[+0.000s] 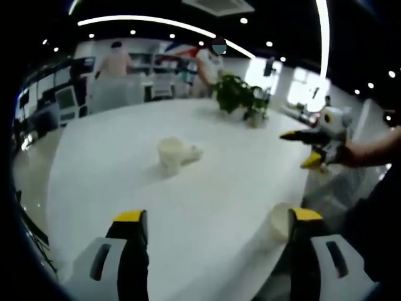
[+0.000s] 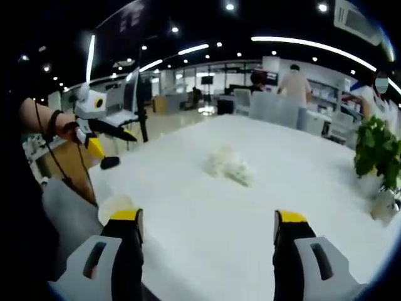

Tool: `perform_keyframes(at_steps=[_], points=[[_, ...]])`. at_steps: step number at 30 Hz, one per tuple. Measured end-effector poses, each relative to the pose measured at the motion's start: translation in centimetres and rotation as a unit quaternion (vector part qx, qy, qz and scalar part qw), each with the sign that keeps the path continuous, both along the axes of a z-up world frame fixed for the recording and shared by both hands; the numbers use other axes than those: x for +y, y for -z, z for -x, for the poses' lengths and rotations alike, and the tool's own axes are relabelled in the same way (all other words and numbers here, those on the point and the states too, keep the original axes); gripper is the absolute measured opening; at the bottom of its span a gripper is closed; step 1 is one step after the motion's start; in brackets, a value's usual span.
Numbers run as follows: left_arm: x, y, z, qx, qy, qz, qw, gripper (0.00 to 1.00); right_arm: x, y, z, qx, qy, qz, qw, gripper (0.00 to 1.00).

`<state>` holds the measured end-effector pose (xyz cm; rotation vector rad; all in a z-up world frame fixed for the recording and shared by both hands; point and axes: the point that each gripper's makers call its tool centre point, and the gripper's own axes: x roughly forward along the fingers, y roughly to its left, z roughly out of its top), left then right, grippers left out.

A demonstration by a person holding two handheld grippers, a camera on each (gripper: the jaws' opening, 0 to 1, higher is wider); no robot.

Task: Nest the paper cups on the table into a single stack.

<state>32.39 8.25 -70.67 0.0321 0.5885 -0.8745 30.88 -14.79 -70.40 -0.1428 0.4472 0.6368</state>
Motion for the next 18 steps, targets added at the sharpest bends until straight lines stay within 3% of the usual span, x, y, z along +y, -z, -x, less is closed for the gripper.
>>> perform_keyframes(at_steps=[7,11,18], points=[[-0.1,-0.5,-0.2,-0.008,0.005,-0.003,1.0000,0.93,-0.3,0.4,-0.3,-0.002,0.001,0.005,1.0000,0.89],[0.0,-0.9,-0.5,-0.009,0.001,0.000,1.0000,0.94,-0.9,0.5,-0.9,-0.011,0.015,0.003,0.9998,1.00],[-0.1,-0.9,-0.8,-0.010,0.004,-0.007,0.9999,0.94,-1.4,0.7,-0.8,-0.015,0.016,0.004,0.9998,1.00]])
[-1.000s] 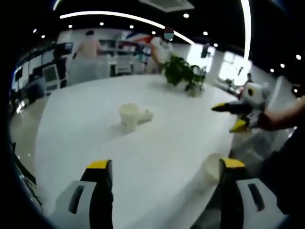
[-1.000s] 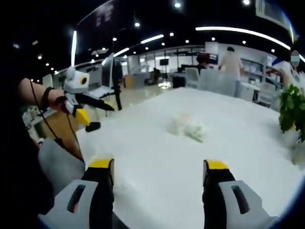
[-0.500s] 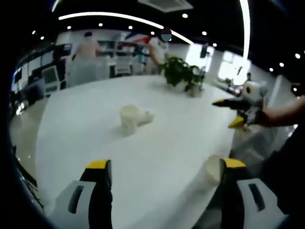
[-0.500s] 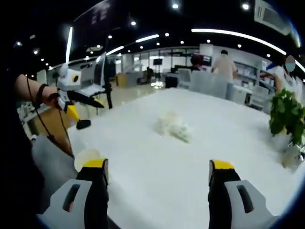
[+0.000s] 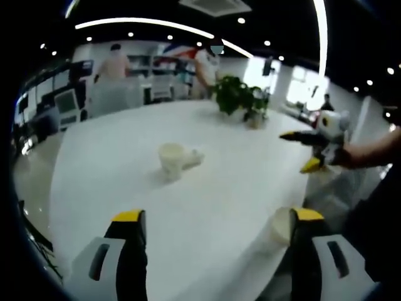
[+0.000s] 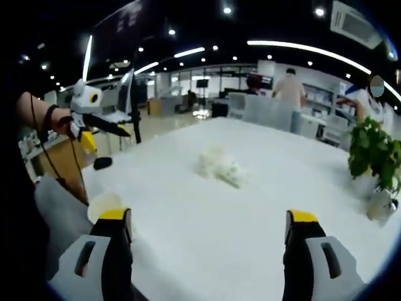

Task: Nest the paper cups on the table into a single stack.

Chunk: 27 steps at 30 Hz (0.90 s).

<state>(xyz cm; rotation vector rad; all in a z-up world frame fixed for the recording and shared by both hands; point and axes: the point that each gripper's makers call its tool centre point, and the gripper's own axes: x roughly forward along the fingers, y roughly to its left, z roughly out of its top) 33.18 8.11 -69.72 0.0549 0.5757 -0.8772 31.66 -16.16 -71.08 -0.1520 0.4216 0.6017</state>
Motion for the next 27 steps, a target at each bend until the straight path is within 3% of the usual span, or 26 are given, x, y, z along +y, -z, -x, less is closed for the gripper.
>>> perform_keyframes(at_steps=[17,27], points=[[-1.9,-1.4,-3.2,-0.012,0.020,-0.025,0.9994,0.93,-1.2,0.6,-1.0,-0.014,-0.001,0.016,0.9998,1.00],[-4.0,-0.3,-6.6,-0.019,0.067,-0.079,0.9944,0.92,-1.7,1.1,-1.8,-0.016,-0.011,0.026,0.9995,1.00]])
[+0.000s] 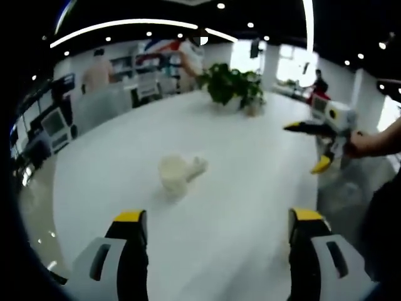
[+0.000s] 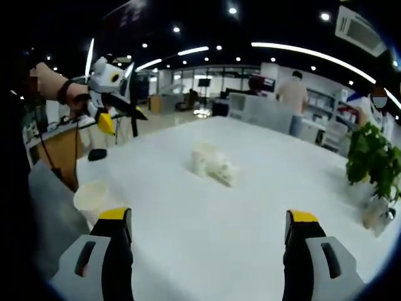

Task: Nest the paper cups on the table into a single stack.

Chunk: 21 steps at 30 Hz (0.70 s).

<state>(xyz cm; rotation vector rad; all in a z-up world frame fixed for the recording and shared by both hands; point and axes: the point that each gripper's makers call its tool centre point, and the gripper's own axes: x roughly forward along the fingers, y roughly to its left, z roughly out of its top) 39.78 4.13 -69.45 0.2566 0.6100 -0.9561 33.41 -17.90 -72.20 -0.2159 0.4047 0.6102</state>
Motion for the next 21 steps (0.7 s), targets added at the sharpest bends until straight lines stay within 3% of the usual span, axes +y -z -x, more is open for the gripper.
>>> perform_keyframes(at_steps=[5,12,14,21], points=[[-1.0,0.3,-2.1,-0.012,0.038,-0.037,0.9985,0.90,-0.1,0.1,-0.6,0.002,-0.001,-0.009,1.0000,1.00],[-3.1,0.4,-5.3,-0.029,0.084,-0.059,0.9943,0.82,-0.2,0.7,-0.9,0.009,-0.017,-0.009,0.9998,1.00],[-3.5,0.9,-6.0,-0.030,0.091,-0.071,0.9928,0.80,-0.4,0.4,-1.2,0.009,-0.013,-0.028,0.9995,1.00],[-5.1,2.4,-7.9,-0.016,0.096,-0.076,0.9923,0.75,-1.9,0.9,-1.7,0.022,0.002,-0.028,0.9994,0.99]])
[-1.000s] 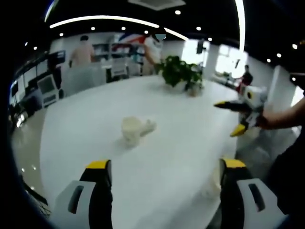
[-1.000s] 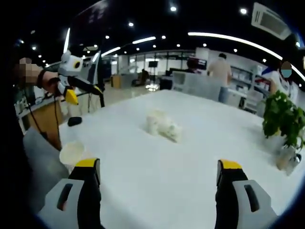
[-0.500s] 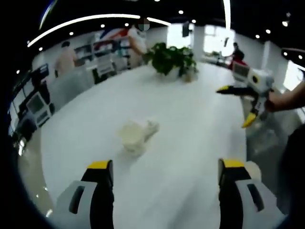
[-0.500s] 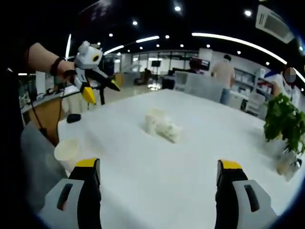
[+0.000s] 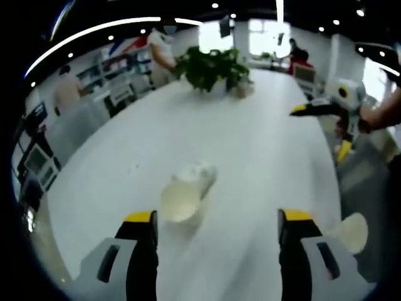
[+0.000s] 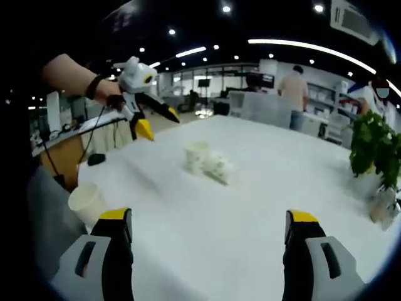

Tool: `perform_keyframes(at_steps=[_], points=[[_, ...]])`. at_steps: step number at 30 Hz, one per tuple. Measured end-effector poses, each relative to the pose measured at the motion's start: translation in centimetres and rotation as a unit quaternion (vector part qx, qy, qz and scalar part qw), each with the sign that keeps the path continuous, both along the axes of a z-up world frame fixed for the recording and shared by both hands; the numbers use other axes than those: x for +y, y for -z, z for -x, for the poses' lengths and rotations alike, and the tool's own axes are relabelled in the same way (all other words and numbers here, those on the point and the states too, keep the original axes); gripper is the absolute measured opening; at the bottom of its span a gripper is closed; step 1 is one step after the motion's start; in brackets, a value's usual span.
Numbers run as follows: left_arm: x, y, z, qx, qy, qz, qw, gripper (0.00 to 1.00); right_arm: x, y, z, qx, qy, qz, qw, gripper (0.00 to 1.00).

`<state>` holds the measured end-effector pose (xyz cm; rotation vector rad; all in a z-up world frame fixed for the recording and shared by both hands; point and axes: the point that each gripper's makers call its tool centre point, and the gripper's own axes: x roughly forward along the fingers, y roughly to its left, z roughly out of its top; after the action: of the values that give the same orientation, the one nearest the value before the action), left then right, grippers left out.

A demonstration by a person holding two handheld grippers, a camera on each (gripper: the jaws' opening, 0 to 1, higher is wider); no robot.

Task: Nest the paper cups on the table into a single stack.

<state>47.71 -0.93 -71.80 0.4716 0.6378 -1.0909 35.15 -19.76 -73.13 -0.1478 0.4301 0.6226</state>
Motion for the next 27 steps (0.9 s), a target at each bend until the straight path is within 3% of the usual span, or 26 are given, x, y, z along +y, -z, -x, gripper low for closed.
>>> perform_keyframes(at_steps=[4,7,14,23,27], points=[[0.4,2.0,-0.4,0.007,0.031,-0.056,0.9979,0.73,-0.2,0.1,0.2,-0.003,-0.004,0.008,1.0000,0.99],[0.2,2.5,-0.7,-0.005,0.055,-0.077,0.9955,0.70,-0.3,0.6,0.4,0.000,-0.004,0.005,1.0000,0.99],[-1.2,3.1,-1.3,-0.007,0.091,-0.087,0.9920,0.57,0.5,1.2,1.2,0.007,-0.018,0.001,0.9998,0.99],[-1.8,4.5,-2.1,0.001,0.107,-0.114,0.9876,0.53,0.2,1.9,1.4,0.013,-0.017,0.006,0.9997,0.98],[-2.1,4.8,-2.4,0.002,0.120,-0.122,0.9853,0.46,0.2,2.3,1.7,0.017,-0.021,0.006,0.9996,0.98]])
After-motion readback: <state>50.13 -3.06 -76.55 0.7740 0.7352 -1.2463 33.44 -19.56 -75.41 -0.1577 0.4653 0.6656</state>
